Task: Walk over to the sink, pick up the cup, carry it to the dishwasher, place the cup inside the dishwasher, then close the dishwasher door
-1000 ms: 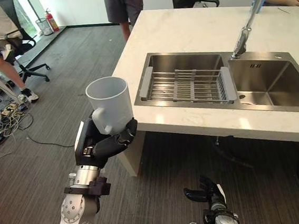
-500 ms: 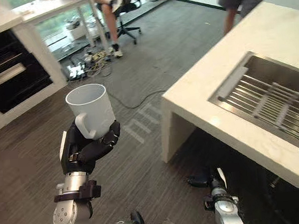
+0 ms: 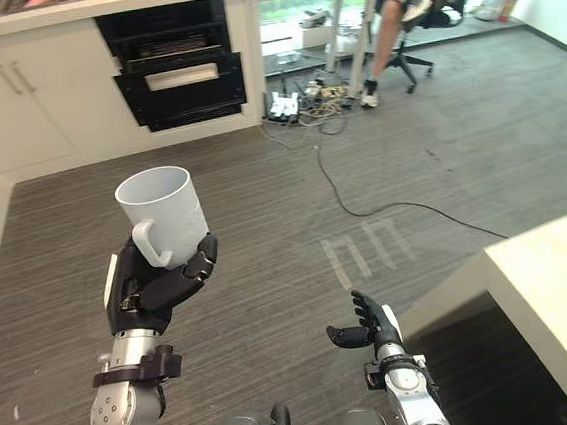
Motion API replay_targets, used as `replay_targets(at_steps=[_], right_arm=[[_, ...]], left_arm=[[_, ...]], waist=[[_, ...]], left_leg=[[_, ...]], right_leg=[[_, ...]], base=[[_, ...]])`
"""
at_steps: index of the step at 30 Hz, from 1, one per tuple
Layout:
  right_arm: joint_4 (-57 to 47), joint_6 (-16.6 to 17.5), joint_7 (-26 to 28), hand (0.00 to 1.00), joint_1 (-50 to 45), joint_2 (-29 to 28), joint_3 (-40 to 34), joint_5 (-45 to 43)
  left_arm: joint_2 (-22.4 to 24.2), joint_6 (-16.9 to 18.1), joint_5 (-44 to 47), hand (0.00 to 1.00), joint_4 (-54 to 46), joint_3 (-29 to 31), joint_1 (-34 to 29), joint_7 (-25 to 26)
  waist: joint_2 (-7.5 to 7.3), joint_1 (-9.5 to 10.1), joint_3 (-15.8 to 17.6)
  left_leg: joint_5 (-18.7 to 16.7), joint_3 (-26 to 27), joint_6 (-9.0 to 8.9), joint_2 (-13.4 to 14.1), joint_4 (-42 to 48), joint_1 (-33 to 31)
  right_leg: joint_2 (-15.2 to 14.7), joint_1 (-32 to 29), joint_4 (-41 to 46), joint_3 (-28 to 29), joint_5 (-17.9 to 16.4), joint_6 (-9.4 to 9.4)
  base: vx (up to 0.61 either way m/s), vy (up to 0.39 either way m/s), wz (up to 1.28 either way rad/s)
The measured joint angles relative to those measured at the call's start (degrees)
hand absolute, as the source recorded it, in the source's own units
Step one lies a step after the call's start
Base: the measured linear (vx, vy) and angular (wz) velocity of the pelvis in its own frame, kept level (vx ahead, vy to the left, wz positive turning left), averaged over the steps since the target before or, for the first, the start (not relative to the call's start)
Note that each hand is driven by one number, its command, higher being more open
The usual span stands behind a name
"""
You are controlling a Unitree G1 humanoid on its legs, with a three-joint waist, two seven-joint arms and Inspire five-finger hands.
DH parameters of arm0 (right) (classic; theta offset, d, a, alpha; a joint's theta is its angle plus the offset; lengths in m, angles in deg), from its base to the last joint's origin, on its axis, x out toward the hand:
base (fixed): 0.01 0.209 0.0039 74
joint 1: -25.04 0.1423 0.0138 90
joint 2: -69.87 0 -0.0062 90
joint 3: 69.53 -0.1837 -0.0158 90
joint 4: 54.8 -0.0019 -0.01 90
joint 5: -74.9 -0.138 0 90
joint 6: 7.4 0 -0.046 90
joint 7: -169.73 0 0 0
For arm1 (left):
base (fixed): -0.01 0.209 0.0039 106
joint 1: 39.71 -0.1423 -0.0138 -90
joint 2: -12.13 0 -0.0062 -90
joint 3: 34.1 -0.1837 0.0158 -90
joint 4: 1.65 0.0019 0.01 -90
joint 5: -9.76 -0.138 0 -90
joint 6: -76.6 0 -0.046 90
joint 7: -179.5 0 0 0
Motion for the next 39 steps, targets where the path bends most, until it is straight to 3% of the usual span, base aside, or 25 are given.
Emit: replay_targets(at_steps=[1,2,3,5,6,12,15,17,19,23,26,27,28,30,31,32,33,36,37,38,39], right_arm=[[-0.58,0.01,0.01,0.90,0.00,0.22,0.47,0.12],[-1.30,0.08,0.10,0.90,0.01,0.81,1.15,0.82],[-1.36,0.08,0.23,0.90,0.04,1.27,1.72,1.92],[-1.51,0.09,0.75,0.90,0.56,1.45,2.27,3.00],[-1.75,0.03,0.30,0.90,-3.79,2.92,2.27,4.65],[-2.32,0.06,0.39,0.90,-4.39,2.80,2.29,4.59],[-2.82,-0.01,0.21,0.90,-8.00,2.79,2.25,4.30],[-2.80,-0.20,-0.09,0.90,-8.91,2.77,1.99,3.61],[-2.80,-0.62,-0.54,0.90,-8.83,2.59,1.14,2.81],[-3.06,-0.88,-2.24,0.90,-5.44,1.81,-0.74,-0.51],[-3.47,-0.82,-3.61,0.90,-1.04,1.70,-1.37,-1.22],[-3.47,-0.80,-3.73,0.90,0.48,1.57,-2.32,-1.23],[-3.47,-0.77,-3.86,0.90,1.13,1.57,-2.85,-1.23],[-3.48,-0.74,-5.06,0.90,2.32,2.38,-3.70,-1.27],[-3.46,-0.75,-5.28,0.90,2.42,2.49,-4.10,-1.27],[-3.43,-0.78,-5.95,0.90,2.44,2.28,-4.62,-1.29],[-3.43,-0.78,-6.11,0.90,2.59,2.20,-4.63,-1.28],[-3.43,-0.78,-6.26,0.90,3.35,0.96,-4.68,-1.27],[-3.42,-0.79,-6.33,0.90,3.15,0.76,-4.69,-1.25],[-3.35,-0.80,-6.32,0.90,3.14,0.76,-4.73,-1.24],[-3.28,-0.93,-6.27,0.90,3.14,0.65,-4.68,-1.19]], left_arm=[[-0.04,0.12,0.01,0.30,0.11,0.04,-0.09,0.00],[0.10,0.22,0.03,0.30,0.64,0.00,-0.32,-0.04],[0.43,0.21,0.11,0.30,1.02,0.06,-0.78,-0.05],[0.97,0.23,0.46,0.30,1.05,0.41,-1.59,-0.08],[0.54,0.16,0.96,0.30,1.26,1.12,-2.68,-1.73],[0.95,0.16,1.03,0.30,1.47,1.44,-2.72,-1.45],[1.11,0.17,1.01,0.30,3.84,1.03,-2.72,-1.43],[1.30,0.15,0.97,0.30,5.61,0.74,-2.10,-1.41],[1.94,-0.21,0.92,0.30,8.26,-0.39,-0.06,-1.29],[3.63,-1.48,0.88,0.30,9.87,-0.54,2.45,-0.60],[3.85,-1.42,0.90,0.30,8.32,0.76,2.47,0.06],[4.20,-1.43,0.94,0.30,7.59,1.69,2.22,0.36],[4.43,-1.43,0.98,0.30,7.11,2.26,2.05,0.42],[4.82,-1.05,1.13,0.30,6.60,3.50,1.86,0.61],[4.94,-1.06,1.35,0.30,6.60,3.56,1.75,0.74],[5.00,-1.05,1.60,0.30,6.60,3.50,1.37,0.96],[5.02,-0.98,1.65,0.30,6.59,3.49,1.06,0.99],[4.62,-0.98,2.16,0.30,6.60,2.80,-0.78,1.19],[4.42,-1.00,2.35,0.30,6.61,1.67,-1.00,1.19],[4.35,-1.00,2.59,0.30,6.60,1.01,-1.05,1.19],[4.13,-1.00,2.77,0.30,6.59,-0.29,-1.04,1.14]], waist=[[-0.35,0.14,-0.25],[-0.61,0.76,-0.68],[-0.39,1.41,-1.00],[-0.38,2.44,-1.06],[-2.41,2.24,-4.12],[-2.31,2.11,-4.44],[-2.21,-0.69,-7.79],[-2.12,-1.35,-7.85],[-1.85,-2.23,-7.73],[-0.54,-2.09,-6.28],[-0.03,-0.83,-4.27],[0.03,-0.26,-2.86],[0.21,0.05,-2.06],[1.28,1.16,-0.53],[1.68,1.21,-0.31],[1.83,1.39,-0.15],[1.64,1.76,-0.02],[1.31,2.15,0.19],[1.21,1.96,0.24],[1.24,1.71,0.25],[1.15,1.11,0.31]], left_leg=[[-0.27,-0.02,-0.43,0.04,-0.07,-0.02],[-0.77,-0.30,-1.05,0.47,0.04,-0.02],[-1.30,-0.52,-1.96,1.41,0.35,-0.03],[-2.20,-0.64,-3.49,3.53,0.94,-0.04],[-0.98,-1.55,-4.13,5.36,-3.21,1.82],[-0.91,0.63,-4.10,5.82,-4.67,3.19],[0.23,1.09,-4.58,5.46,-9.24,4.23],[1.38,1.24,-5.15,5.49,-10.72,5.74],[1.87,2.08,-5.95,5.59,-10.49,5.55],[2.52,2.11,-7.06,5.49,-9.41,4.85],[2.61,-0.53,-6.98,4.65,-8.81,3.04],[2.36,-0.75,-7.83,4.53,-7.67,1.57],[0.70,1.36,-7.26,5.40,-6.65,0.71],[-1.91,18.37,-6.98,14.36,1.00,-3.24],[-1.70,21.82,-6.80,16.52,2.21,-3.63],[-0.96,25.76,-6.69,18.21,3.24,-3.59],[-0.95,25.87,-6.71,17.72,3.31,-3.60],[-6.19,24.71,-5.33,15.15,7.14,-4.35],[-8.84,24.22,-4.49,13.91,9.04,-4.25],[-9.82,23.99,-3.85,13.30,9.78,-4.17],[-11.23,23.49,-2.69,11.65,10.31,-3.42]], right_leg=[[0.44,0.22,-1.96,0.03,1.82,-0.24],[1.28,0.83,-4.48,0.51,5.57,1.08],[2.41,2.14,-6.66,0.46,6.38,1.46],[4.76,3.76,-10.33,0.37,7.96,0.63],[7.62,6.27,-14.46,0.06,9.53,-1.54],[7.83,6.15,-15.11,1.90,9.81,-1.40],[7.09,6.60,-17.51,0.79,10.14,-1.46],[7.04,7.62,-18.35,-0.08,10.19,-1.48],[6.84,8.39,-18.88,-3.12,10.26,-1.51],[6.51,10.41,-18.34,-9.39,10.10,-1.52],[5.80,10.59,-16.68,-14.41,7.77,-1.67],[5.28,10.58,-15.56,-16.71,7.16,-1.68],[5.07,10.61,-15.17,-18.00,7.02,-1.72],[5.04,10.61,-14.07,-23.18,6.05,-1.31],[4.93,10.61,-13.31,-24.39,5.48,-0.92],[3.63,10.37,-11.19,-26.13,4.24,0.06],[2.74,9.99,-10.18,-26.37,3.63,0.56],[-1.75,9.67,-4.69,-27.28,0.55,3.17],[-4.78,8.12,2.19,-27.07,-1.63,3.70],[-6.57,6.94,6.38,-26.61,-2.42,3.10],[-10.61,2.98,17.33,-24.41,-2.69,-0.46]], base=[[0.16,-0.132,0.48],[0.16,-0.173,0.22],[0.17,-0.187,-0.01],[0.10,-0.124,-0.15],[0.03,-0.046,-0.03],[0.00,-0.001,-0.16],[0.06,-0.012,-0.01],[0.12,-0.027,0.05],[0.09,-0.039,0.36],[-0.02,-0.032,0.59],[-0.08,-0.001,0.90],[-0.12,0.005,1.10],[-0.15,0.022,1.08],[-0.13,0.054,1.13],[-0.05,0.092,1.10],[0.02,0.156,0.70],[0.07,0.303,0.55],[0.13,0.328,0.26],[0.18,0.308,0.28],[0.20,0.303,0.33],[0.18,0.237,0.30]])
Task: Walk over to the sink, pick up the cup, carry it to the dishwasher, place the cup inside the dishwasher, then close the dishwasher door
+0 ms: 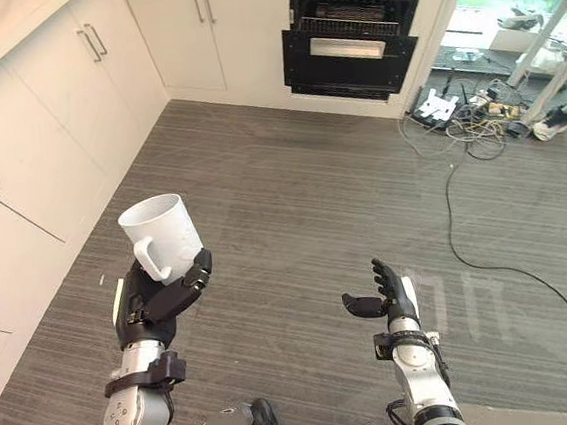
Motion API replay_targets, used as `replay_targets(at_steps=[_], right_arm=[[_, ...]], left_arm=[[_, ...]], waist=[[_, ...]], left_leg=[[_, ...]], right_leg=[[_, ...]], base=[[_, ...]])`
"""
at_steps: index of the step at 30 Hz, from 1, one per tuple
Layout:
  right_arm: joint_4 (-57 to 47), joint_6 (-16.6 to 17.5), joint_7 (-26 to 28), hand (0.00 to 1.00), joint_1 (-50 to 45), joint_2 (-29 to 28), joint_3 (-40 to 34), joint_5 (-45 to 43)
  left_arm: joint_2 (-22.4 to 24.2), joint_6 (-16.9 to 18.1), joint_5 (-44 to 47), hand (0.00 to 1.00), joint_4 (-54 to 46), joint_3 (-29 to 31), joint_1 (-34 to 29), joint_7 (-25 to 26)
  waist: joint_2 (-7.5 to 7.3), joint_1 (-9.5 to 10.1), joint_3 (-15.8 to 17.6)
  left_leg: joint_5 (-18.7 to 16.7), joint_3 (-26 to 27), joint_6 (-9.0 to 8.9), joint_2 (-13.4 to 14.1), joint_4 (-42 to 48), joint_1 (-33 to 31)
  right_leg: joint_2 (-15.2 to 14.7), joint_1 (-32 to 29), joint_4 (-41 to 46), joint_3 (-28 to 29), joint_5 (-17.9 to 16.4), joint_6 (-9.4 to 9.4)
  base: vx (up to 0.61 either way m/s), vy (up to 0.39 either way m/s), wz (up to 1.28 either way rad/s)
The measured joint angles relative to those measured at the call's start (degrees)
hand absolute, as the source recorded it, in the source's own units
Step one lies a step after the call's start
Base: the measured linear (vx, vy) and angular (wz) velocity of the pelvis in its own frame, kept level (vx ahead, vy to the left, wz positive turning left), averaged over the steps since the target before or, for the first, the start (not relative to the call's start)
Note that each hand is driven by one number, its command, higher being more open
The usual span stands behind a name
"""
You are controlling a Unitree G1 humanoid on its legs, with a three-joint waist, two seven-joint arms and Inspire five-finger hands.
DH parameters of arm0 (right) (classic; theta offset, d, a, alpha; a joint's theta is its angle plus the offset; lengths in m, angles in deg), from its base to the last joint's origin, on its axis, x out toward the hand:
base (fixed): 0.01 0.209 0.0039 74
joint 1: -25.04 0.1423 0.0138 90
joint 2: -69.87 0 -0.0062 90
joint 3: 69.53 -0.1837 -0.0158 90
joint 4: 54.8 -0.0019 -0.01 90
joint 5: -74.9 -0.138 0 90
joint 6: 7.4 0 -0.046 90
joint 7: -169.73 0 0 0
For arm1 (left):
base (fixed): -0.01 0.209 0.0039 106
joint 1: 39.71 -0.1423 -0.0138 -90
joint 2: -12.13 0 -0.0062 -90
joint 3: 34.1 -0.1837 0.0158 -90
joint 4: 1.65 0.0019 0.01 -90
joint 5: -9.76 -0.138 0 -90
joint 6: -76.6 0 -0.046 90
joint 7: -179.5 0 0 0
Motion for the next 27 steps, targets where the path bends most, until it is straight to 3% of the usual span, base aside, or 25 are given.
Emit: replay_targets(at_steps=[1,2,3,5,7,8,9,10,11,12,13,14,15,16,17,19,21,22,23,24,25,26,27], right_arm=[[0.09,-0.07,0.04,0.90,-0.01,-0.14,0.01,0.02],[0.59,-0.39,0.05,0.90,-0.20,-0.99,0.02,0.02],[0.59,-0.44,0.05,0.90,-0.47,-1.41,0.03,0.03],[0.50,-0.46,0.10,0.90,-0.89,-2.30,0.06,0.06],[0.38,-0.46,0.07,0.90,-0.90,-2.07,0.04,0.06],[0.33,-0.46,0.05,0.90,-0.91,-1.97,0.06,0.06],[0.00,-0.53,0.06,0.90,-0.92,-1.98,0.20,0.12],[-0.21,-0.57,0.06,0.90,-1.04,-1.97,0.20,0.13],[-0.47,-0.83,0.19,0.90,-1.21,-1.97,0.49,0.33],[-1.21,-1.00,0.36,0.90,-1.65,-1.08,0.49,0.61],[-1.63,-1.06,0.44,0.90,-1.81,-1.09,0.48,0.62],[-3.17,-1.13,0.64,0.90,-2.04,-0.93,0.46,0.62],[-4.58,-1.18,0.56,0.90,-3.17,-0.33,0.79,0.56],[-5.40,-1.18,0.35,0.90,-3.70,-0.23,1.31,0.55],[-7.17,-1.05,-0.37,0.90,-4.59,-0.31,1.51,0.46],[-7.95,-0.11,-1.38,0.90,-3.66,-0.27,1.55,0.00],[-7.84,0.13,-1.75,0.90,-1.57,-0.07,1.49,-0.11],[-6.95,0.44,-1.72,0.90,-0.39,0.22,1.45,-0.11],[-6.67,0.43,-1.75,0.90,-0.28,0.30,1.44,-0.10],[-5.74,0.49,-1.76,0.90,-0.40,0.59,1.55,-0.09],[-3.21,0.13,-1.73,0.90,-0.09,-0.59,2.46,-0.15],[-3.02,-0.13,-1.51,0.90,-0.25,-0.93,2.91,-0.11],[-3.17,-0.12,-0.95,0.90,-0.66,-1.55,3.02,-0.07]], left_arm=[[-0.18,-0.04,0.01,0.30,0.01,-0.56,0.01,-0.02],[-1.14,-0.05,0.00,0.30,0.04,-1.97,0.00,-0.01],[-1.73,-0.05,-0.01,0.30,0.04,-2.45,0.01,-0.01],[-2.61,-0.03,-0.01,0.30,0.05,-3.63,0.10,-0.02],[-2.81,-0.03,-0.02,0.30,0.42,-4.98,1.46,-0.02],[-3.05,-0.03,-0.03,0.30,0.74,-5.76,2.65,-0.04],[-3.27,-0.02,-0.05,0.30,1.00,-6.27,4.14,-0.04],[-3.29,-0.03,-0.05,0.30,1.35,-6.54,5.06,-0.04],[-3.25,-0.02,-0.08,0.30,1.62,-6.72,6.33,-0.05],[-2.48,0.07,-0.17,0.30,3.13,-6.72,7.61,-0.28],[-1.80,0.07,-0.24,0.30,3.37,-6.71,7.99,-0.28],[-1.23,0.02,-0.25,0.30,4.54,-6.36,9.06,-0.23],[-0.92,-0.27,-0.24,0.30,6.29,-6.37,9.66,-0.23],[-0.81,-0.25,-0.23,0.30,6.58,-6.46,9.46,-0.23],[-1.19,-0.21,-0.24,0.30,6.70,-6.95,9.35,-0.42],[-1.50,-0.05,-0.16,0.30,6.59,-7.04,9.53,-1.27],[-1.41,0.01,-0.07,0.30,6.31,-6.57,9.71,-1.37],[-1.44,-0.04,-0.06,0.30,6.35,-6.34,9.55,-1.36],[-1.54,-0.07,-0.06,0.30,6.33,-6.33,9.55,-1.35],[-1.49,-0.08,-0.09,0.30,6.11,-6.19,9.09,-1.30],[-2.36,-0.49,-0.09,0.30,6.21,-5.92,9.01,-1.07],[-2.45,-0.55,-0.09,0.30,5.86,-5.54,8.92,-0.91],[-2.32,-0.53,-0.13,0.30,5.10,-4.85,8.91,-0.78]], waist=[[-0.01,-0.49,0.14],[0.14,-1.94,0.44],[0.16,-2.31,0.53],[0.33,-3.20,1.30],[0.67,-3.73,1.88],[1.34,-3.96,2.25],[1.91,-4.69,2.57],[2.20,-5.20,2.63],[2.19,-5.59,2.49],[4.68,-5.29,2.12],[5.15,-4.98,2.20],[5.80,-4.73,2.58],[6.20,-4.48,2.96],[6.14,-4.00,3.11],[5.45,-2.84,3.49],[3.69,-1.72,4.17],[2.18,-1.19,4.96],[1.47,-0.31,5.39],[1.39,0.13,5.44],[1.72,0.60,5.31],[-0.69,-0.22,5.34],[-1.22,-0.34,5.04],[-1.34,0.06,5.03]], left_leg=[[-0.63,-0.48,0.42,-0.73,0.01,0.63],[-2.34,-2.06,1.45,-1.40,-0.50,2.78],[-2.69,-2.61,1.41,-1.56,-1.18,3.91],[-2.35,-3.92,0.29,-2.55,-5.71,8.99],[-1.65,-4.95,-0.97,-3.49,-10.49,13.08],[-1.54,-5.75,-1.93,-3.58,-13.09,15.79],[-1.98,-7.32,-3.03,-3.37,-15.18,18.22],[-2.28,-8.35,-3.58,-3.12,-15.77,19.25],[-3.29,-10.16,-5.41,-2.50,-15.29,20.87],[-4.33,-12.64,-7.13,0.09,-11.13,20.50],[-3.95,-13.01,-7.79,1.65,-6.35,19.07],[0.18,-13.14,-10.25,4.46,7.50,14.46],[9.62,-12.94,-10.09,7.96,22.42,9.97],[10.30,-12.29,-9.70,9.81,28.78,8.03],[8.38,-10.44,-6.82,11.69,37.18,4.45],[4.88,-7.77,-2.08,11.49,39.40,-2.54],[2.41,-7.41,-2.46,9.87,32.38,-10.98],[3.14,-9.41,-3.41,7.82,18.56,-15.84],[4.84,-11.30,-4.40,6.47,11.90,-16.80],[15.57,-15.32,-5.07,4.17,-0.76,-16.04],[16.95,-14.08,-2.45,1.60,0.12,-14.28],[15.57,-14.05,-1.14,0.78,1.18,-14.36],[11.45,-14.06,0.27,0.82,6.16,-15.34]], right_leg=[[-1.38,-2.33,5.40,2.34,1.02,-2.80],[0.30,-7.38,15.15,10.86,0.14,-3.06],[1.93,-8.94,17.03,12.89,-0.66,-2.36],[6.38,-13.14,15.80,13.06,-3.02,-3.18],[9.35,-17.20,7.44,10.32,-3.15,-3.17],[11.71,-19.10,-1.89,8.20,-1.05,-3.04],[14.20,-21.14,-9.34,7.73,4.57,-3.86],[15.37,-21.72,-11.44,8.16,7.73,-4.18],[17.85,-21.76,-14.88,9.90,14.81,-6.17],[20.07,-20.70,-13.73,9.78,16.32,-5.96],[20.33,-19.69,-13.27,9.61,14.52,-6.27],[21.22,-16.89,-12.63,9.25,11.65,-6.13],[22.79,-10.78,-16.00,9.60,10.37,-5.60],[23.67,-7.09,-18.62,10.19,10.05,-5.28],[24.33,-0.33,-23.44,11.84,10.03,-5.28],[22.76,5.94,-27.67,14.36,9.62,-4.92],[19.62,9.02,-28.84,15.65,7.95,-2.71],[16.95,10.67,-28.83,16.53,6.42,-0.49],[15.69,11.72,-28.84,17.04,5.28,0.96],[14.12,14.41,-28.96,18.45,2.28,4.95],[11.11,17.13,-30.17,19.51,1.45,5.10],[10.70,17.22,-30.31,20.59,1.84,4.28],[10.74,17.42,-28.87,21.35,2.78,3.69]], base=[[0.33,0.286,0.54],[0.32,0.192,0.49],[0.35,0.163,0.51],[0.36,0.108,0.40],[0.44,0.102,0.41],[0.52,0.074,0.50],[0.70,0.068,0.63],[0.79,0.037,0.75],[0.85,0.012,0.65],[0.72,0.009,0.41],[0.71,0.004,0.15],[0.71,-0.010,0.05],[0.70,-0.018,0.07],[0.68,0.001,-0.09],[0.53,0.033,-0.20],[0.67,0.143,-0.32],[0.67,0.277,-0.41],[0.43,0.260,-0.43],[0.57,0.408,-0.56],[0.61,0.455,-0.26],[0.61,0.455,-0.10],[0.59,0.396,0.08],[0.46,0.280,-0.02]])
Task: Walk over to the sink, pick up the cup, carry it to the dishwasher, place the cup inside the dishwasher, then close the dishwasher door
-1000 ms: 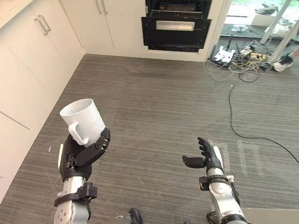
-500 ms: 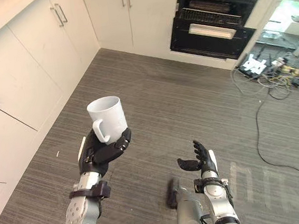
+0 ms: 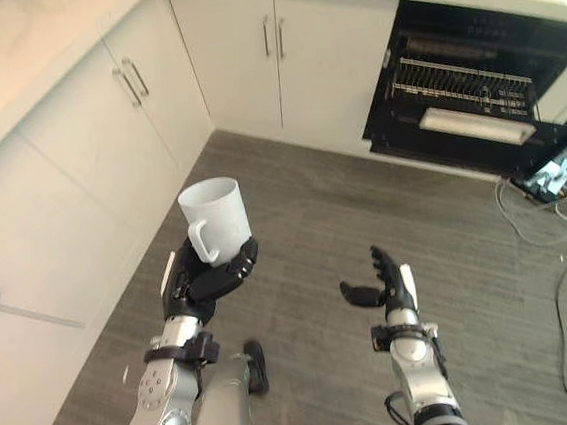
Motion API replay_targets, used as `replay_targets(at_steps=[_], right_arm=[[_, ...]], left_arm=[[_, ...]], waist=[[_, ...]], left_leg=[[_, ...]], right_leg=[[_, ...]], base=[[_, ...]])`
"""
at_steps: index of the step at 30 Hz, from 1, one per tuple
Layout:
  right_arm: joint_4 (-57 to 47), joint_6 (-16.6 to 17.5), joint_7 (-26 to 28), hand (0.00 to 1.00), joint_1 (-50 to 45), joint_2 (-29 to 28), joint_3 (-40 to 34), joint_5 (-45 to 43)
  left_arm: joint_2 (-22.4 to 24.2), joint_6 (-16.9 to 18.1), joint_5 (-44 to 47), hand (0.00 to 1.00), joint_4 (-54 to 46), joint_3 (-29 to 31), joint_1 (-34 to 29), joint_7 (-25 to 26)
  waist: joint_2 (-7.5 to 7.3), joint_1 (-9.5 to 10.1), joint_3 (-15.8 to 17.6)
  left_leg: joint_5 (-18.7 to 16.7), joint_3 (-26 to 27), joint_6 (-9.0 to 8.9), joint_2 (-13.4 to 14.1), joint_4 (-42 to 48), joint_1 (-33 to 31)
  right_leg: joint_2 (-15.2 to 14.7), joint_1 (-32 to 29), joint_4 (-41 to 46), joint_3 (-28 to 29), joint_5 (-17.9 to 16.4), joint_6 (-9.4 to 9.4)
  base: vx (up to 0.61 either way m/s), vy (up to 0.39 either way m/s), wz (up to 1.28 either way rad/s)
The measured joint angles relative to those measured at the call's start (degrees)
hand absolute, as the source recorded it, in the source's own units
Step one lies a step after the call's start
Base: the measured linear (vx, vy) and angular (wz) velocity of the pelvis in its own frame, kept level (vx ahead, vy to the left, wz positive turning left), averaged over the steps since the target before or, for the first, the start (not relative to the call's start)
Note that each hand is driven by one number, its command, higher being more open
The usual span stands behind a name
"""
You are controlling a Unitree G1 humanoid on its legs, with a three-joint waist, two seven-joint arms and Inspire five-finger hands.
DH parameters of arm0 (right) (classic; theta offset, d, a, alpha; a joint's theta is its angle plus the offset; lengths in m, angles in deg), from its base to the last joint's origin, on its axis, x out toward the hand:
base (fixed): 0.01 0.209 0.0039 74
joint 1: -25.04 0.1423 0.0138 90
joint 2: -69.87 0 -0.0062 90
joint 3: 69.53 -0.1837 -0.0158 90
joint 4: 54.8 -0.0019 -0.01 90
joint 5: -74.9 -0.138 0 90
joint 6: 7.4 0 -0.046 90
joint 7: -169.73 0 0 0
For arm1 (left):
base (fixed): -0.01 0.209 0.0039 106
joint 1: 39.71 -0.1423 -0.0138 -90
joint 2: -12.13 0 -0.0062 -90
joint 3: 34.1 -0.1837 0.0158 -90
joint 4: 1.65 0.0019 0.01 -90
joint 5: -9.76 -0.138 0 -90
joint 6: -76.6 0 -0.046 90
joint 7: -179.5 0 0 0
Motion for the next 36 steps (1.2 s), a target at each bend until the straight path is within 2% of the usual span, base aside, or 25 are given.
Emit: replay_targets(at_steps=[1,2,3,5,6,7,10,11,13,14,15,16,17,18,19,20,23,24,27,28,29,30,32,34,36], right_arm=[[-0.01,0.00,0.07,0.90,-0.10,-0.20,0.00,0.00],[0.02,-0.01,0.16,0.90,0.07,-0.84,-0.10,0.00],[0.06,-0.01,0.20,0.90,0.24,-1.20,-0.10,0.04],[0.10,-0.01,0.47,0.90,0.17,-2.45,-0.09,0.13],[0.08,-0.01,0.53,0.90,0.17,-2.89,-0.03,0.14],[0.03,0.01,0.55,0.90,0.28,-3.03,-0.02,0.16],[-0.27,0.18,0.58,0.90,0.78,-3.16,0.09,0.25],[-0.38,0.18,0.53,0.90,0.97,-3.16,0.20,0.27],[-0.75,0.13,0.43,0.90,0.88,-3.13,0.66,0.27],[-1.97,-0.05,0.31,0.90,0.04,-3.00,1.30,0.69],[-2.91,-0.07,0.08,0.90,-0.80,-2.44,1.33,0.77],[-3.17,-0.52,0.04,0.90,-0.89,-1.74,1.25,0.92],[-5.45,-0.69,0.31,0.90,-1.10,-1.29,0.95,0.94],[-6.93,-0.70,0.34,0.90,-1.33,-1.13,0.87,0.92],[-9.34,-0.79,0.30,0.90,-1.75,-1.13,0.95,0.82],[-11.66,-0.78,-0.06,0.90,-2.00,-1.40,0.96,0.51],[-16.65,1.59,-0.88,0.90,-1.40,-1.44,0.78,-0.77],[-17.85,2.17,-0.92,0.90,-0.84,-1.34,0.75,-1.43],[-19.25,3.72,-1.36,0.90,0.32,-1.42,0.78,-3.48],[-19.94,3.78,-1.53,0.90,0.26,-1.40,0.80,-4.03],[-20.30,3.98,-1.72,0.90,0.12,-1.52,0.91,-4.45],[-21.07,3.94,-1.94,0.90,-0.67,-3.44,1.15,-4.63],[-23.75,4.01,-1.22,0.90,-1.10,-4.29,1.24,-5.11],[-25.17,4.39,-0.17,0.90,-1.15,-4.55,1.94,-5.56],[-25.09,4.57,1.23,0.90,-1.06,-4.69,3.58,-5.55]], left_arm=[[0.05,0.00,0.00,0.30,-0.06,0.24,0.02,0.08],[-0.22,-0.03,-0.06,0.30,-0.06,0.40,-0.36,0.26],[-0.52,-0.03,-0.11,0.30,-0.05,0.39,-0.66,0.30],[-2.39,-0.60,-0.15,0.30,0.23,-0.07,-2.00,0.54],[-3.13,-0.61,-0.26,0.30,0.22,-0.35,-2.81,0.71],[-3.27,-0.55,-0.48,0.30,0.20,-0.42,-3.03,0.72],[-3.37,-0.25,-0.62,0.30,0.12,-0.67,-2.39,0.72],[-3.42,-0.23,-0.62,0.30,0.13,-0.80,-1.62,0.72],[-3.57,-0.16,-0.68,0.30,0.14,-1.16,-0.37,0.72],[-3.85,-0.08,-0.76,0.30,0.22,-1.59,-0.37,0.75],[-3.56,-0.13,-0.87,0.30,1.11,-2.08,-0.18,0.64],[-2.44,-0.26,-1.30,0.30,2.06,-2.62,-0.19,0.57],[-1.30,-0.25,-1.89,0.30,2.44,-2.79,0.27,0.55],[-0.67,-0.25,-1.90,0.30,2.95,-2.56,0.84,0.57],[0.02,-0.28,-1.90,0.30,4.62,-2.02,1.58,0.73],[0.09,-0.30,-1.90,0.30,6.01,-2.15,1.98,0.86],[0.28,-0.27,-2.65,0.30,6.63,-3.00,1.54,0.08],[0.34,-0.27,-2.76,0.30,6.63,-2.96,1.57,-0.07],[0.24,-0.27,-2.98,0.30,6.61,-2.75,1.55,-0.10],[0.28,-0.27,-3.09,0.30,6.54,-2.74,1.45,-0.09],[0.23,-0.17,-3.50,0.30,6.41,-2.82,0.99,0.01],[-1.38,-0.19,-3.87,0.30,6.38,-2.62,1.07,0.24],[-1.80,-0.20,-3.93,0.30,6.18,-2.42,1.17,0.34],[-1.77,-0.24,-3.95,0.30,6.17,-2.43,-0.14,0.52],[-2.13,-0.32,-3.97,0.30,6.12,-2.71,-1.82,0.50]], waist=[[0.00,0.18,0.00],[0.03,0.12,0.00],[-0.19,0.20,0.12],[-0.91,-0.79,0.17],[-0.92,-1.63,0.16],[-0.83,-1.75,0.13],[-0.51,-2.98,0.09],[-0.34,-3.34,0.11],[-0.92,-3.81,-0.24],[-2.14,-4.89,-1.06],[-1.16,-6.44,-1.75],[1.22,-6.08,-2.95],[3.59,-5.96,-2.99],[4.47,-5.75,-2.73],[5.39,-4.49,-2.82],[5.25,-3.79,-2.66],[4.56,-3.29,-2.41],[4.35,-2.93,-2.25],[4.07,-2.22,-1.94],[4.58,-2.00,-2.11],[4.74,-1.77,-1.94],[1.72,-2.37,-2.14],[0.31,-1.85,-2.18],[0.30,-1.38,-2.21],[0.15,-1.42,-2.19]], left_leg=[[-2.31,0.25,0.44,0.08,2.16,-0.03],[-7.07,1.23,0.77,0.10,4.69,1.59],[-8.37,2.16,0.69,0.08,4.48,3.08],[-11.15,4.67,0.58,-1.22,1.35,10.69],[-11.34,6.34,0.74,-1.94,-2.95,16.25],[-11.32,7.35,0.75,-2.20,-5.38,18.88],[-11.25,11.17,-0.24,-3.26,-15.17,29.36],[-11.65,12.59,-1.37,-3.27,-17.68,32.66],[-12.98,13.73,-3.73,-4.27,-20.36,37.08],[-13.99,12.86,-5.36,-6.08,-21.11,40.09],[-14.84,11.18,-6.34,-5.86,-19.48,41.41],[-15.03,10.89,-6.59,-2.99,-15.13,40.21],[-13.98,9.86,-6.81,1.02,-2.64,36.11],[-11.44,9.31,-7.29,3.27,5.14,33.77],[-5.65,8.09,-8.18,7.08,18.56,29.23],[-6.64,6.57,-7.43,9.05,26.95,25.41],[-9.62,4.89,-4.95,9.22,29.03,16.30],[-10.13,4.24,-4.57,9.15,26.37,13.25],[-9.50,-3.43,-6.02,5.62,5.60,8.15],[-6.18,-7.31,-7.32,4.19,-4.10,8.60],[3.09,-8.45,-5.74,3.17,-8.31,10.99],[1.89,-7.12,-5.03,0.58,-8.52,12.00],[-0.91,-4.78,-2.86,-0.82,-5.88,11.56],[-5.51,-1.94,-1.25,-1.32,-3.03,12.51],[-8.49,3.06,0.66,-1.79,-3.37,16.88]], right_leg=[[-0.46,0.03,1.69,0.26,0.02,0.08],[-1.91,-3.30,11.96,2.02,-0.17,0.38],[-2.76,-6.04,18.58,3.21,0.11,0.49],[-4.18,-16.45,44.14,4.92,0.67,0.85],[-3.56,-21.20,51.40,4.03,-0.68,-0.36],[-3.04,-23.43,52.48,2.75,-1.31,-0.98],[-1.59,-31.70,43.58,-9.18,-5.23,-6.14],[0.08,-33.72,34.17,-14.33,-5.07,-7.49],[3.86,-35.34,18.31,-19.34,0.84,-10.00],[5.19,-35.43,13.47,-19.20,8.33,-14.13],[5.80,-35.15,15.04,-16.97,13.30,-16.77],[7.77,-34.94,16.13,-17.38,11.47,-16.73],[10.25,-33.17,15.64,-16.82,9.35,-16.50],[11.67,-31.64,14.88,-16.31,8.65,-16.34],[14.56,-27.71,12.03,-13.84,8.28,-16.18],[16.26,-22.27,8.09,-11.09,8.22,-15.91],[15.04,-13.86,2.65,-5.49,7.78,-14.37],[14.15,-11.99,1.79,-3.50,7.36,-12.81],[10.95,-8.03,1.75,1.09,4.61,-8.29],[10.17,-7.83,3.14,2.49,2.96,-6.49],[9.55,-7.18,5.18,4.51,0.44,-4.62],[6.61,-6.24,4.65,4.57,-0.24,-4.45],[4.09,-6.65,5.43,5.16,-1.23,-2.98],[2.05,-8.42,10.44,6.55,-2.80,-0.65],[-1.69,-17.16,29.96,5.82,-3.47,1.35]], base=[[0.65,0.391,-0.22],[0.52,0.328,-0.32],[0.57,0.377,-0.50],[0.51,0.258,-0.43],[0.48,0.163,-0.36],[0.50,0.127,-0.62],[0.51,0.111,-0.60],[0.53,0.099,-0.44],[0.57,0.079,-0.35],[0.67,0.033,0.15],[0.82,0.008,-0.03],[0.84,0.000,-0.25],[0.54,-0.001,-0.61],[0.64,0.052,-0.85],[0.59,0.087,-1.01],[0.71,0.117,-1.00],[0.49,0.173,-0.81],[0.46,0.293,-0.76],[0.44,0.390,-0.74],[0.33,0.439,-0.67],[0.41,0.522,-0.49],[0.36,0.410,-0.25],[0.35,0.314,-0.30],[0.28,0.275,-0.70],[0.31,0.299,-0.84]])
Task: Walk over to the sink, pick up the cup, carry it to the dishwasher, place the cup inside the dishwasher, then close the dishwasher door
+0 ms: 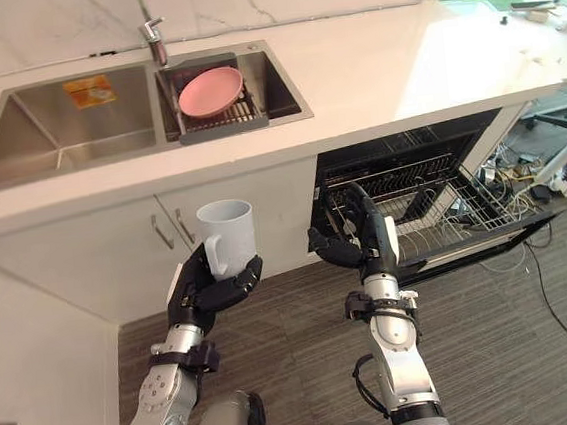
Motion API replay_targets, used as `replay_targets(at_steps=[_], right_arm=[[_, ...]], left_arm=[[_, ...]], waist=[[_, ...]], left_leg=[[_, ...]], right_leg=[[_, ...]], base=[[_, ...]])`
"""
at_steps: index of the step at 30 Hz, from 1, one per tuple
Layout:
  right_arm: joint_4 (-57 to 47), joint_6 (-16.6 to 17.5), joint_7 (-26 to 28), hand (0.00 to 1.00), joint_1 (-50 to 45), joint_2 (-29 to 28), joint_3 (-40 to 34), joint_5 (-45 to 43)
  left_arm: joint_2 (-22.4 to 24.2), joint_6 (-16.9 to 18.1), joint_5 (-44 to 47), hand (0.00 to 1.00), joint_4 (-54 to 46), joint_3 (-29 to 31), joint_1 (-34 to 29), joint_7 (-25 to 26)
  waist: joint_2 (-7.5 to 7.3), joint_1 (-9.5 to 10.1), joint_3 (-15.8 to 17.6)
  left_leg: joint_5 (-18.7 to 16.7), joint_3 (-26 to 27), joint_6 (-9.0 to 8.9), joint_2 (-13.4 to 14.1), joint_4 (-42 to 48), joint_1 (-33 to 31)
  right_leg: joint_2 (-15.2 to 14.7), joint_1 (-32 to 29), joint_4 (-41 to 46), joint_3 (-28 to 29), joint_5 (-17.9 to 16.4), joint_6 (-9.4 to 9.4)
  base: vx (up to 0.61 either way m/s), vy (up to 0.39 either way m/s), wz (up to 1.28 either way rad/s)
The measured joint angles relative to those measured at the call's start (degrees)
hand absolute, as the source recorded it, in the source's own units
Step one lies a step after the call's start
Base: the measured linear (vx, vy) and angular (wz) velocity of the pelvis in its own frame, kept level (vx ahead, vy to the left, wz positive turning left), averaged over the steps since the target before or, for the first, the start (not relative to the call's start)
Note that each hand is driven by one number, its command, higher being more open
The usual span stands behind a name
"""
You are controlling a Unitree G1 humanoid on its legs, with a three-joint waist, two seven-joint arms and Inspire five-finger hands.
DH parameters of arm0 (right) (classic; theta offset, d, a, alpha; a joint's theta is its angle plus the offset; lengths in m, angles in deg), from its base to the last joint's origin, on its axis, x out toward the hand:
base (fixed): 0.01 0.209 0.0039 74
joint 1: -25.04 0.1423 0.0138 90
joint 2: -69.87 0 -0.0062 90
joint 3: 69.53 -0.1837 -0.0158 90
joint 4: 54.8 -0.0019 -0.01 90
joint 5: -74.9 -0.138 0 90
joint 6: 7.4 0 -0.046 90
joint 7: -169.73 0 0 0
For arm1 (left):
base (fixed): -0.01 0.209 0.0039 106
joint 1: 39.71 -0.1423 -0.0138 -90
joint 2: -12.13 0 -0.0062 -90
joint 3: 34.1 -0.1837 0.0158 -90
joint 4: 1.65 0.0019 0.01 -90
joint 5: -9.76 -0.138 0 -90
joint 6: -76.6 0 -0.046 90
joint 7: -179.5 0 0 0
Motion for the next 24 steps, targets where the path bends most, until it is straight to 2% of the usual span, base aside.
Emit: replay_targets(at_steps=[1,2,3,4,5,6,7,8,9,10,11,13,15,16,17,18,19,20,21,22,23,24], right_arm=[[0.04,0.00,0.24,0.90,0.00,-0.04,0.41,0.00],[0.28,0.00,0.68,0.90,0.00,-0.28,1.04,0.00],[0.32,0.00,0.95,0.90,0.01,-0.31,1.42,-0.01],[0.28,0.07,1.57,0.90,0.12,-0.24,2.42,-0.08],[0.27,0.10,2.40,0.90,0.48,-0.23,3.08,-0.19],[0.27,0.11,2.65,0.90,0.73,-0.20,3.44,-0.29],[0.28,0.09,2.98,0.90,1.36,-0.11,4.29,-0.66],[0.27,0.10,3.29,0.90,1.91,-0.10,5.04,-0.91],[0.08,0.11,3.70,0.90,2.17,-0.20,5.86,-1.14],[-0.12,0.15,4.12,0.90,2.32,1.12,6.87,-1.16],[-0.41,0.14,4.71,0.90,2.29,1.94,7.46,-1.16],[-1.67,0.13,4.88,0.90,1.37,3.01,7.46,-1.19],[-4.64,0.23,4.91,0.90,-0.27,4.06,6.94,-2.52],[-5.25,0.23,4.98,0.90,-0.48,4.16,7.07,-2.91],[-6.91,0.42,5.30,0.90,-1.00,4.04,7.48,-3.54],[-8.35,0.68,5.49,0.90,-0.98,4.07,7.05,-4.02],[-8.74,0.91,5.65,0.90,-0.90,4.07,6.94,-4.81],[-9.03,1.24,6.00,0.90,-0.67,4.08,6.84,-5.73],[-8.95,1.24,6.82,0.90,-0.49,4.15,6.92,-6.75],[-8.77,1.26,7.29,0.90,-0.36,4.25,7.11,-7.36],[-8.15,1.53,8.04,0.90,-0.53,4.50,7.54,-8.28],[-8.09,1.49,8.50,0.90,-0.93,4.30,7.82,-9.03]], left_arm=[[-0.19,-0.10,-0.01,0.30,0.00,-0.11,-0.29,-0.01],[-0.53,-0.25,-0.02,0.30,0.00,-0.20,-0.45,-0.05],[-0.61,-0.25,-0.02,0.30,-0.02,-0.14,-0.45,-0.05],[-0.77,-0.25,-0.02,0.30,-0.61,0.08,-0.44,-0.04],[-0.96,-0.17,-0.01,0.30,-1.79,0.00,-0.44,-0.07],[-0.97,-0.09,0.00,0.30,-2.24,-0.01,-0.38,-0.17],[-0.97,0.08,0.00,0.30,-2.46,0.06,-0.08,-0.47],[-0.97,0.09,0.00,0.30,-2.50,0.30,0.06,-0.51],[-1.21,0.12,-0.01,0.30,-2.60,0.59,0.02,-0.54],[-0.45,-0.11,-0.05,0.30,-1.52,1.03,0.30,-0.62],[0.72,-0.12,-0.11,0.30,-1.45,1.09,0.37,-0.64],[0.98,-0.12,-0.35,0.30,-1.29,0.94,1.03,-0.71],[1.64,-0.12,-1.21,0.30,-0.67,1.25,2.48,-0.79],[1.65,-0.13,-1.21,0.30,-0.60,1.64,2.63,-0.80],[1.44,-0.07,-1.21,0.30,-0.60,2.35,2.82,-0.83],[1.35,0.06,-1.23,0.30,-0.60,2.29,3.49,-0.83],[1.31,0.06,-1.28,0.30,-0.60,2.22,3.86,-0.86],[1.34,0.06,-1.37,0.30,-0.57,2.22,4.54,-0.87],[1.09,0.53,-1.87,0.30,-0.76,0.79,4.39,-1.40],[1.16,0.55,-2.33,0.30,-0.74,-0.11,4.34,-1.69],[1.61,0.74,-2.02,0.30,-0.79,-1.76,3.60,-1.76],[2.04,0.78,-2.05,0.30,-0.84,-2.02,2.86,-1.69]], waist=[[0.00,-0.18,0.00],[-0.12,-0.35,-0.03],[-0.16,-0.29,-0.06],[-0.19,-0.59,-0.16],[-0.36,-0.54,-0.26],[-0.39,-0.57,-0.28],[-0.35,-0.72,-0.29],[-0.40,-0.69,-0.32],[-1.17,-0.58,-0.79],[0.68,-0.99,-1.40],[1.36,-0.87,-1.75],[1.48,-1.32,-1.74],[2.09,-1.88,-1.43],[2.12,-1.86,-1.45],[2.05,-1.38,-1.70],[2.04,-1.00,-1.73],[2.00,-0.88,-1.73],[1.87,-0.47,-1.68],[1.82,0.19,-1.64],[2.10,0.40,-1.74],[2.31,0.67,-2.05],[1.72,0.54,-2.41]], left_leg=[[-0.50,0.95,1.03,-0.19,-0.41,1.45],[-1.18,2.86,2.42,-0.46,-1.96,4.56],[-1.25,3.74,2.52,-0.52,-3.19,6.15],[-1.24,5.02,2.50,-0.52,-5.98,8.87],[-1.18,6.61,2.41,-0.36,-8.00,10.78],[-1.18,7.28,2.39,-0.29,-8.69,11.50],[-1.18,8.58,2.18,0.07,-9.64,12.80],[-1.42,9.50,1.59,0.47,-9.59,13.55],[-1.99,9.99,0.57,0.36,-9.12,14.00],[-3.78,9.30,-1.79,2.06,-8.32,14.61],[-3.95,8.82,-2.29,3.90,-7.30,15.02],[-3.64,7.66,-2.93,5.59,-5.41,15.74],[-1.67,6.45,-4.93,8.79,3.78,15.10],[-0.09,6.35,-5.12,9.49,7.51,14.03],[0.76,4.35,-6.74,9.79,13.81,10.75],[-2.14,1.74,-7.45,8.29,14.66,7.44],[-3.17,0.34,-7.44,7.60,13.98,5.60],[-4.47,-1.93,-7.37,6.51,11.26,2.25],[-4.27,-5.07,-7.61,4.95,4.98,0.17],[-2.96,-6.65,-8.02,4.47,-0.09,-0.08],[5.44,-5.63,-7.35,4.42,-5.93,1.81],[5.77,-4.66,-6.85,3.59,-7.16,3.00]], right_leg=[[-1.25,-1.63,3.90,-1.18,0.08,0.10],[-3.15,-3.96,9.51,-5.02,-0.72,-1.38],[-3.68,-5.05,11.24,-6.92,-1.31,-2.43],[-3.90,-7.03,12.38,-11.09,-2.61,-4.58],[-4.34,-8.87,11.22,-15.77,-3.45,-6.06],[-4.66,-9.46,9.93,-18.47,-3.78,-6.72],[-4.89,-10.15,5.62,-24.44,-3.77,-8.06],[-4.12,-10.26,0.01,-28.91,-2.16,-9.94],[-2.30,-10.00,-7.38,-31.91,3.13,-12.00],[0.59,-8.94,-10.03,-31.37,7.68,-12.93],[3.69,-7.52,-13.00,-30.52,7.79,-12.80],[6.12,-5.26,-15.26,-30.34,7.80,-12.74],[9.64,-0.47,-19.84,-29.07,8.14,-12.01],[10.03,0.51,-20.90,-28.29,8.33,-11.83],[9.79,1.57,-22.38,-26.28,8.63,-11.41],[9.13,2.06,-23.65,-24.69,9.22,-10.54],[8.58,2.25,-24.15,-24.13,9.55,-10.06],[7.50,2.60,-24.73,-22.77,10.14,-9.12],[6.21,2.96,-25.08,-20.90,10.88,-7.94],[5.83,3.02,-24.97,-20.08,11.12,-7.50],[5.76,3.52,-25.19,-17.75,11.33,-5.84],[5.14,3.98,-26.18,-16.61,12.07,-5.90]], base=[[0.33,0.223,-0.74],[0.17,0.081,-0.56],[0.29,0.066,-0.63],[0.28,0.016,-0.63],[0.33,0.009,-0.60],[0.27,-0.030,-0.60],[0.27,-0.044,-0.55],[0.28,-0.048,-0.64],[0.38,-0.041,-0.60],[0.40,-0.037,-0.71],[0.34,-0.026,-0.59],[0.26,-0.037,-0.36],[0.30,-0.026,-0.37],[0.21,0.040,-0.61],[0.22,0.146,-0.67],[0.18,0.140,-0.61],[0.16,0.180,-0.50],[0.12,0.180,-0.52],[0.16,0.298,-0.58],[0.16,0.335,-0.77],[0.13,0.299,-0.61],[0.11,0.283,-0.49]])
